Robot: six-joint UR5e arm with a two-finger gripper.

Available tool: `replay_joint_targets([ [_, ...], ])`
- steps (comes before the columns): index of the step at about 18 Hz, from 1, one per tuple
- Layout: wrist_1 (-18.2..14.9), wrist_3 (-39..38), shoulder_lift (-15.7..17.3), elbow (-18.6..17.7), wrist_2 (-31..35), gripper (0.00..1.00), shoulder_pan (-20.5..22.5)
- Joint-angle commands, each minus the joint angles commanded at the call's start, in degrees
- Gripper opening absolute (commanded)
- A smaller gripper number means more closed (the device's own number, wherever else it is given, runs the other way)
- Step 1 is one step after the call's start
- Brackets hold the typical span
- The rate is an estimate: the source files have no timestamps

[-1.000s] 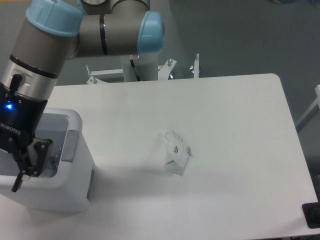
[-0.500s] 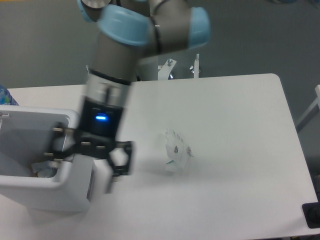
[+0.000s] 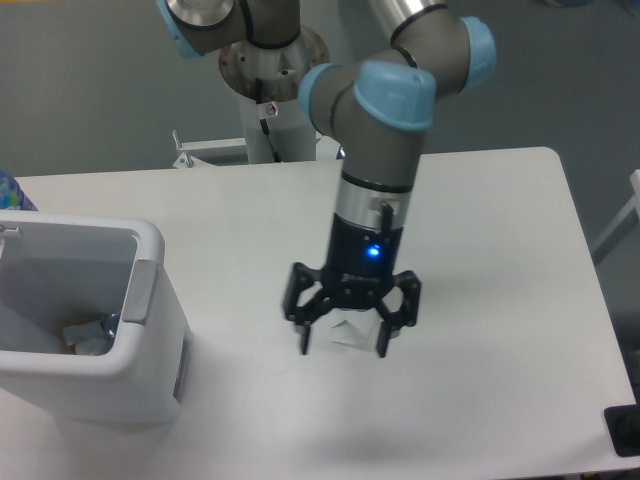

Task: Place the trash in the trash can
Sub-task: 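Move the open gripper back over the crumpled white paper, then lower the gripper and close it on the crumpled paper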

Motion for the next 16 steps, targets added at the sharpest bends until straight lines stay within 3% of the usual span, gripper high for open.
replay_joint_targets([
  [2, -0.61, 1.23, -0.27, -1.49, 5.1, 1.0, -0.35],
  [9, -2.55, 6.33, -1.4, -6.24, 13.63, 1.0, -2.63],
  [13, -5.88, 6.34, -4.31, -6.07, 19.87, 1.0, -6.23],
  [16, -7.11, 6.34, -5.18, -6.33, 20.59, 1.0, -7.21],
])
